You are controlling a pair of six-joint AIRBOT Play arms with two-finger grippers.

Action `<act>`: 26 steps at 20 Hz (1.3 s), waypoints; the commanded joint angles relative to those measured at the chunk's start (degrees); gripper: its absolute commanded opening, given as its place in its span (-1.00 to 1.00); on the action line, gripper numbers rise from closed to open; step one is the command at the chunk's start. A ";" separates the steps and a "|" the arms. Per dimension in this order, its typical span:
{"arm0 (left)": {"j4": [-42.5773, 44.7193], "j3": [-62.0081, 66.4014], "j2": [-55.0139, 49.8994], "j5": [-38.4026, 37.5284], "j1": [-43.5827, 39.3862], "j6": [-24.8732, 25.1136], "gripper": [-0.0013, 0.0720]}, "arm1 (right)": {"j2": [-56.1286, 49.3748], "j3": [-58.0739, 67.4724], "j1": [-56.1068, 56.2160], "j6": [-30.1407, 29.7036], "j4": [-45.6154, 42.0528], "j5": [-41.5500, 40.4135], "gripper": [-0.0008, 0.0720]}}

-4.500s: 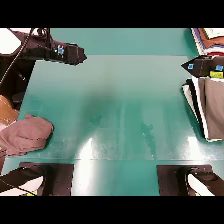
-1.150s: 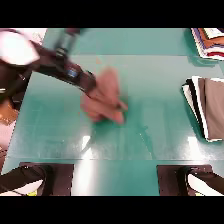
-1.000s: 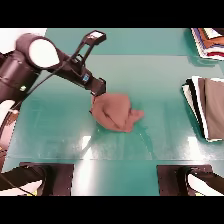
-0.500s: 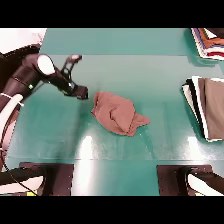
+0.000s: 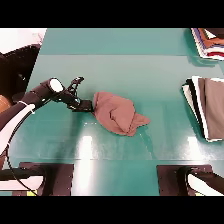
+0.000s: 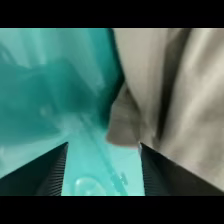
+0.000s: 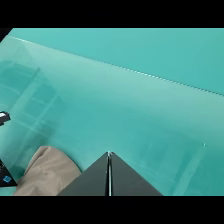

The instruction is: Fold the shirts.

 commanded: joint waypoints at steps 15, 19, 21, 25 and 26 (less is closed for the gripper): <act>3.91 8.79 -0.48 -2.56 -0.11 1.79 -0.90 | 4.72 -29.88 -1.68 2.10 0.04 6.36 -0.93; 4.04 8.76 -0.50 -2.58 -0.11 1.81 -0.90 | 3.56 -54.49 3.67 2.43 12.02 -5.27 0.26; 4.07 8.76 -0.50 -2.60 -0.11 1.79 -0.90 | -0.17 -60.08 9.20 -1.53 21.31 -9.05 0.26; 4.17 8.76 -0.50 -2.62 -0.11 1.81 -0.90 | -8.61 -60.11 21.46 -6.75 32.61 -14.82 0.26; 4.44 8.76 -0.50 -2.64 -0.11 1.81 -0.90 | -10.36 -58.73 23.54 -6.75 32.57 -15.54 0.25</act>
